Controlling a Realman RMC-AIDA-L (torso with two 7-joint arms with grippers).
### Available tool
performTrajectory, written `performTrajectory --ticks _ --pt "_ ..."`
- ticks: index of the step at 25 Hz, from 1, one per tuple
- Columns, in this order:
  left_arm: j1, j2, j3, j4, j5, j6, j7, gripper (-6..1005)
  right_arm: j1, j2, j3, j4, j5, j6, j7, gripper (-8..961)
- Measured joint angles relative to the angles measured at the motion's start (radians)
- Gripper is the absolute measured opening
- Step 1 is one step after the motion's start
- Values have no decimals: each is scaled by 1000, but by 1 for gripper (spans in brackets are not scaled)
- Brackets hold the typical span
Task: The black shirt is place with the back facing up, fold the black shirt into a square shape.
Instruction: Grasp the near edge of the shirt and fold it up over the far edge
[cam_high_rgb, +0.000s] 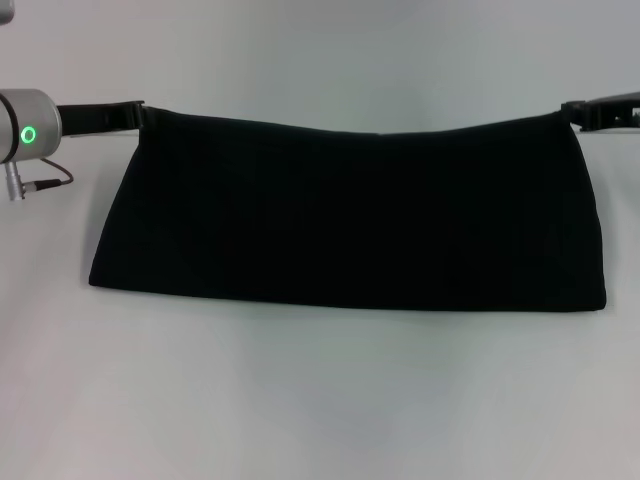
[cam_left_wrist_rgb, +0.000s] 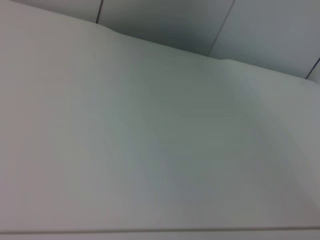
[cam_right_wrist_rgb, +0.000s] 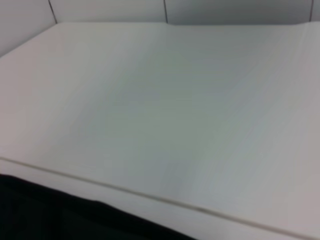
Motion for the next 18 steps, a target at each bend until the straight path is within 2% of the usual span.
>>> performTrajectory --ticks 15,18 --pt "-9 9 1 33 -24 0 0 4 25 -6 -2 -25 1 19 18 116" --pt "-9 2 1 15 -24 -39 7 4 26 -4 -3 -5 1 49 18 120"
